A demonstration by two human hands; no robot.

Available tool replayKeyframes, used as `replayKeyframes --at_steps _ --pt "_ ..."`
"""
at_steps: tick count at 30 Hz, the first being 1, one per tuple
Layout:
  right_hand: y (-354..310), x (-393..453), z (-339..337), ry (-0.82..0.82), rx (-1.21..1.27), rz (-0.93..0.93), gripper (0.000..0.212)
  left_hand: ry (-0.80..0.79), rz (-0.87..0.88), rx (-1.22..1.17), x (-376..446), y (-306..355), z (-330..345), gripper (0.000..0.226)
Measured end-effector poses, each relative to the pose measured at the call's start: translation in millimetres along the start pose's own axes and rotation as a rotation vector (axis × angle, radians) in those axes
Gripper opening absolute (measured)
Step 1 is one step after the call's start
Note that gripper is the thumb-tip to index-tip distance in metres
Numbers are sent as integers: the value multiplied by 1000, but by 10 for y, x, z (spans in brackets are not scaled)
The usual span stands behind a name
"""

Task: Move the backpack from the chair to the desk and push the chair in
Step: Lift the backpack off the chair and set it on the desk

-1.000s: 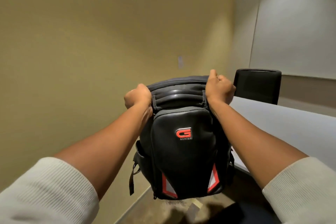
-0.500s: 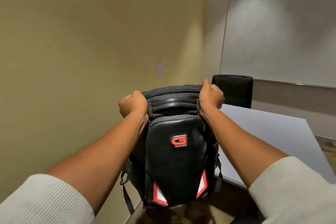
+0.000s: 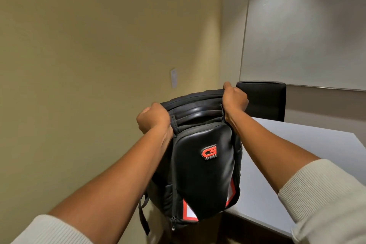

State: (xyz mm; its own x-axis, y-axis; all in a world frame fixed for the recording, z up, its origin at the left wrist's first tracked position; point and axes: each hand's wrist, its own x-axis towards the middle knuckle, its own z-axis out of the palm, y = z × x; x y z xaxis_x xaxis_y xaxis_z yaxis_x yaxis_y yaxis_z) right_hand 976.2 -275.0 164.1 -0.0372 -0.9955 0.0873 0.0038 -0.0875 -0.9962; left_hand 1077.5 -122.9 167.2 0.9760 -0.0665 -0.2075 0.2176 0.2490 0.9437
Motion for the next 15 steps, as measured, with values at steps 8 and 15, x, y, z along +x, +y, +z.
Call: replayKeyframes --at_steps 8,15 --pt "76 783 628 -101 -51 67 45 -42 -2 -27 663 -134 750 32" --pt "249 1216 1044 -171 -61 68 51 -122 -91 -60 1165 -319 1142 31"
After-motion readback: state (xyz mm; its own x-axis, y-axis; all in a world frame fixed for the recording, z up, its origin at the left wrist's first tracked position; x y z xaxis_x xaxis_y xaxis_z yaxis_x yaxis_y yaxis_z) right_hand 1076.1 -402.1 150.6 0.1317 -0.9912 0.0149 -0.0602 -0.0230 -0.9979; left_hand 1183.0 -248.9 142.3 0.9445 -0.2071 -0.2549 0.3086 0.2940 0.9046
